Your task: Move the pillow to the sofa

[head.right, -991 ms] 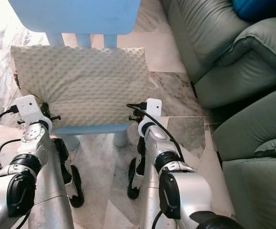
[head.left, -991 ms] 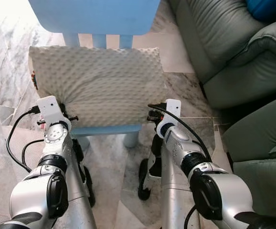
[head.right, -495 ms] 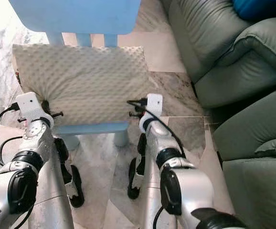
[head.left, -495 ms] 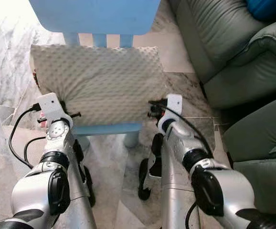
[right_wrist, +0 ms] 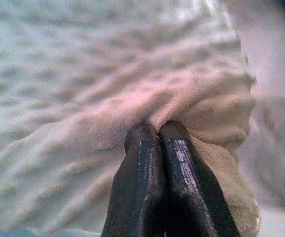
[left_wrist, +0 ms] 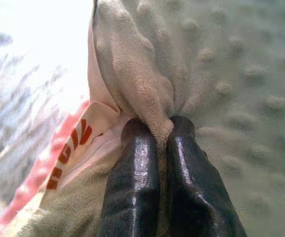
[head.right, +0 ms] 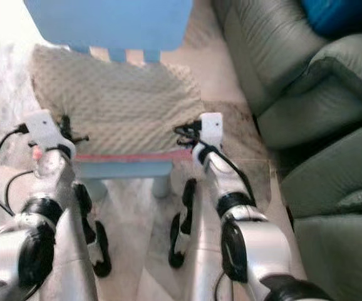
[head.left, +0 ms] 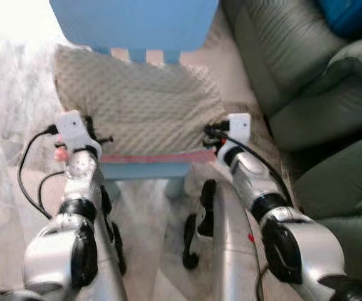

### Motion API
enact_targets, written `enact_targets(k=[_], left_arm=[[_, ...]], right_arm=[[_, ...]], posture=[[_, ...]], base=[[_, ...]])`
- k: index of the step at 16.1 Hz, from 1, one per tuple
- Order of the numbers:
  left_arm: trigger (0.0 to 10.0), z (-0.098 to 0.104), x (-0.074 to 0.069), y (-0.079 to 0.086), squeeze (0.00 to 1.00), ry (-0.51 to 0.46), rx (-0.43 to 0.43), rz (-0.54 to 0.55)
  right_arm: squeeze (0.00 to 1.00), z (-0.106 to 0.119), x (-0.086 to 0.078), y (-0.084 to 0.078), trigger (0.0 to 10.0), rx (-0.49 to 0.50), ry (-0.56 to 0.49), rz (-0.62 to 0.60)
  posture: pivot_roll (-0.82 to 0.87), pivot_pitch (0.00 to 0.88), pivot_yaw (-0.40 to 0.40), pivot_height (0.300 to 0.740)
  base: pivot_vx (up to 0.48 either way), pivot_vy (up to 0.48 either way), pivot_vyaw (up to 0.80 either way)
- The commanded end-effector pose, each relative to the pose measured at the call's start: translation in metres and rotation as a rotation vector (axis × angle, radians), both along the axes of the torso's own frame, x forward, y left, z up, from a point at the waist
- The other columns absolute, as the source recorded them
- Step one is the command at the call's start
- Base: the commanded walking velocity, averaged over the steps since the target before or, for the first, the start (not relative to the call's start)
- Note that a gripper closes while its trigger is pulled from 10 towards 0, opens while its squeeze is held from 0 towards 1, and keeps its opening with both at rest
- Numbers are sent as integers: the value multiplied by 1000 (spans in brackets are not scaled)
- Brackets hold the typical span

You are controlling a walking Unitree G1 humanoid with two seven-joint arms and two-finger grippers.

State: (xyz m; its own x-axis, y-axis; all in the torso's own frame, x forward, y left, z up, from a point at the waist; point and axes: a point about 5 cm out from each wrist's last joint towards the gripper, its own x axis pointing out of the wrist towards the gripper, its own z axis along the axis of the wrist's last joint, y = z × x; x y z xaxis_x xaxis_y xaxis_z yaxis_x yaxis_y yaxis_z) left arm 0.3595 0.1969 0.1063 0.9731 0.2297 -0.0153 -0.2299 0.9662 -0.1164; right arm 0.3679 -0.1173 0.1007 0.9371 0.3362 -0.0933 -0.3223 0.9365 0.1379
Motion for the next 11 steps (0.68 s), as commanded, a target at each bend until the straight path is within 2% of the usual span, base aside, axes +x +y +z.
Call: enact_targets(k=[1, 3, 4, 5, 8, 9, 10, 11], left_arm=[[0, 6, 0, -10, 0, -39, 44, -58], [0, 9, -15, -16, 0, -110, 74, -86], [0, 9, -20, -18, 0, -122, 85, -94], [0, 9, -29, -19, 0, -149, 112, -90], [0, 2, -58, -28, 0, -139, 190, -97], [588, -3, -66, -29, 0, -113, 207, -107], [5373, -8, -74, -30, 0, -89, 229, -120], [6510, -10, -81, -33, 0, -81, 254, -145]], right_arm=[[0, 3, -2, -4, 0, -10, -48, 12], [0, 3, -13, -8, 0, -66, -162, 45], [0, 2, -17, -9, 0, -72, -183, 45], [0, -2, -24, -12, 0, -55, -196, 7], [0, -3, -51, -15, 0, -31, -267, -99], [0, -3, -58, -16, 2588, -23, -271, -132], [0, -2, -64, -19, 10000, 4, -266, -179], [0, -1, -69, -22, 10000, 18, -269, -204]], posture=[[10, 65, -98, 507], [0, 2, -77, 507], [-1, 0, -75, 507], [2, 0, -68, 507], [8, 0, -45, 507], [6, 0, -37, 507], [4, 0, -31, 507], [3, 0, -25, 507]], base=[[0, 0, 0], [0, 0, 0], [0, 0, 0], [0, 0, 0], [0, 0, 0], [0, 0, 0], [0, 0, 0], [0, 0, 0]])
